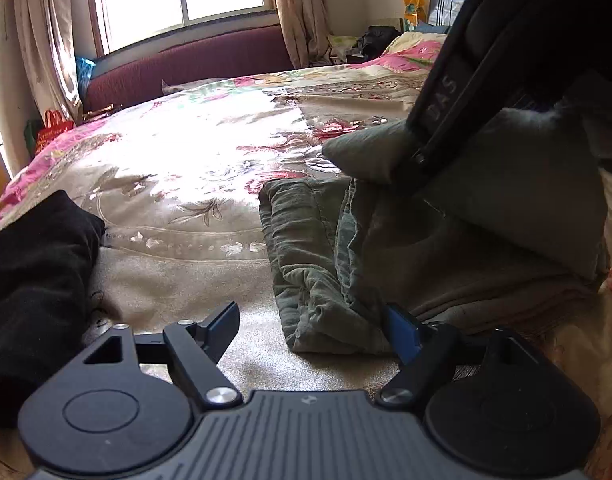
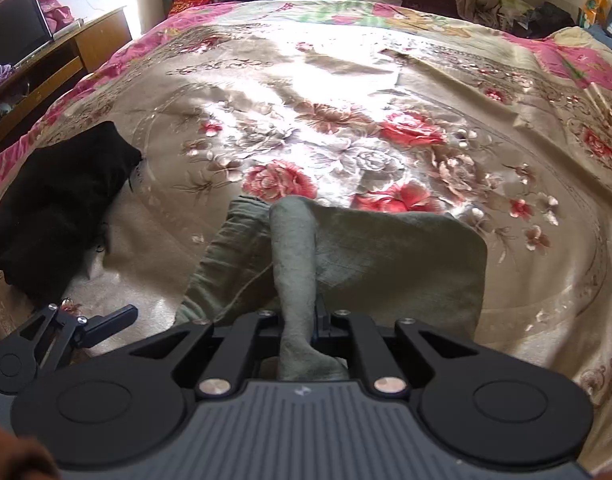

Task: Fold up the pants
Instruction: 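Fold the held pants end over the bundle with the right gripper, then release the pants and withdraw the right gripper from the bundle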

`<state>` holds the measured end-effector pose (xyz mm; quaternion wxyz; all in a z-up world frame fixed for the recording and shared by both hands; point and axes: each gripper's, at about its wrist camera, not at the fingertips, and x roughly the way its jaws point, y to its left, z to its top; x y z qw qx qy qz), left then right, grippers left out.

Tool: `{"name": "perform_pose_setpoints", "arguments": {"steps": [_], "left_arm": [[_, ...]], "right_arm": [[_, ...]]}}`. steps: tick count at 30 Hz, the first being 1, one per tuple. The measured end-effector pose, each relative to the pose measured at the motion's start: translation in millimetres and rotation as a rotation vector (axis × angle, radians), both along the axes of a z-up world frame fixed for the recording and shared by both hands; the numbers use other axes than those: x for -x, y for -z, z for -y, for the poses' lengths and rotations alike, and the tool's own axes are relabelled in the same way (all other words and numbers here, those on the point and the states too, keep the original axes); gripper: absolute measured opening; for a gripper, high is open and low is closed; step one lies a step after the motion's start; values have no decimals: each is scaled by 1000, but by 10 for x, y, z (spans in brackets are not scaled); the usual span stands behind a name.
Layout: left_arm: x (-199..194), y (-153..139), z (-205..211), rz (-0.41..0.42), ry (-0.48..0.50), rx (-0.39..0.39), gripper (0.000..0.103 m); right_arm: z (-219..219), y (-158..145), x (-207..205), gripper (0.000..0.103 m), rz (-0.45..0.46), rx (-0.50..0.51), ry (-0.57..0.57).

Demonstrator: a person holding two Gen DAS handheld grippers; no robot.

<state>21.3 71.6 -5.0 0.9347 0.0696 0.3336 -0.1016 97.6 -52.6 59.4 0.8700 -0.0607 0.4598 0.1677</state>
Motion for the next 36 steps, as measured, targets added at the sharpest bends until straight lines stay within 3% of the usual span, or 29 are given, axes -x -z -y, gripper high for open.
{"name": "perform_pose_setpoints", "arguments": {"steps": [3, 8, 18, 23, 28, 32, 34, 36], "left_arm": [[-45, 11, -143, -33, -19, 74, 93], [-44, 23, -304, -54, -59, 125, 92], [-22, 62, -164, -43, 4, 92, 91], [26, 20, -252, -49, -5, 138, 90], [31, 42, -407, -79, -71, 160, 91], [69, 1, -492, -68, -81, 203, 91], [96, -8, -518, -64, -99, 197, 91], [138, -28, -530, -59, -115, 200, 91]], "right_arm": [[-211, 104, -18, 9, -14, 4, 4], [-454, 222, 0, 10, -17, 4, 0], [-286, -236, -213, 8, 82, -179, 168], [-622, 5, -273, 9, 23, -180, 152], [-751, 297, -331, 23, -57, -259, 162], [-649, 153, -340, 25, -46, -332, 139], [-580, 39, -269, 36, -25, -350, 105], [-470, -43, -173, 40, -9, -361, 82]]}}
